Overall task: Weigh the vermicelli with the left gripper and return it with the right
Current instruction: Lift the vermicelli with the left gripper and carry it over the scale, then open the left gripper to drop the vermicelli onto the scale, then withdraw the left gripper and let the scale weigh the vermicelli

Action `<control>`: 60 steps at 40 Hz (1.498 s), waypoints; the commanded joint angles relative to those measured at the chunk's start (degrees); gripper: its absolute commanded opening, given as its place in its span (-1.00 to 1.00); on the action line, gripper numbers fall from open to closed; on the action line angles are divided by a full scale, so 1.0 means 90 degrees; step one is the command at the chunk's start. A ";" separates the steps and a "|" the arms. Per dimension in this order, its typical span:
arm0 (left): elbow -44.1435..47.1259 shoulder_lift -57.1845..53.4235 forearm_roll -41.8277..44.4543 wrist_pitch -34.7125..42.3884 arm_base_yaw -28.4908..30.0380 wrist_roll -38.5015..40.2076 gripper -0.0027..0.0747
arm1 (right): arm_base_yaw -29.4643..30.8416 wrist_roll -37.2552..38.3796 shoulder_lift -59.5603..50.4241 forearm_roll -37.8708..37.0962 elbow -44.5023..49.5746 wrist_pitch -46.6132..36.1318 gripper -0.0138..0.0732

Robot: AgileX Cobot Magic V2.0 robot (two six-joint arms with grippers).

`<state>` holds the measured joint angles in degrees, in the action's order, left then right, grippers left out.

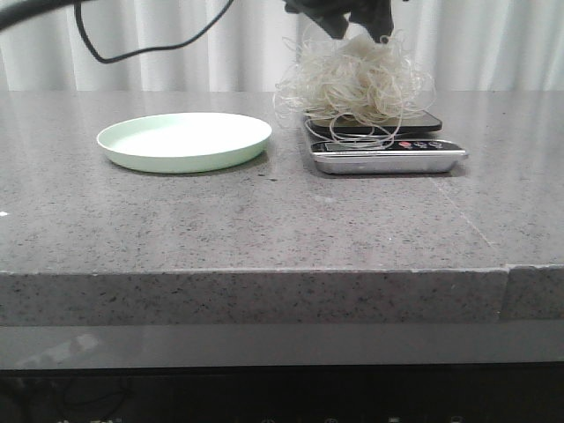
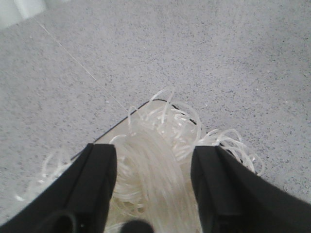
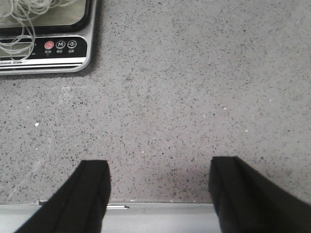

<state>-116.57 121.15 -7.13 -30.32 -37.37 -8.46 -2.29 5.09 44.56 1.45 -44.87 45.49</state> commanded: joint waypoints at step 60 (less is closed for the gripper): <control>0.6643 -0.9194 0.0524 -0.0849 -0.0008 0.0415 0.20 | -0.0021 -0.0067 0.0010 -0.0020 -0.0234 -0.0299 0.58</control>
<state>-58.86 42.18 -0.90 -42.96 -37.37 -5.59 -2.29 5.09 44.56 1.54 -44.87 45.64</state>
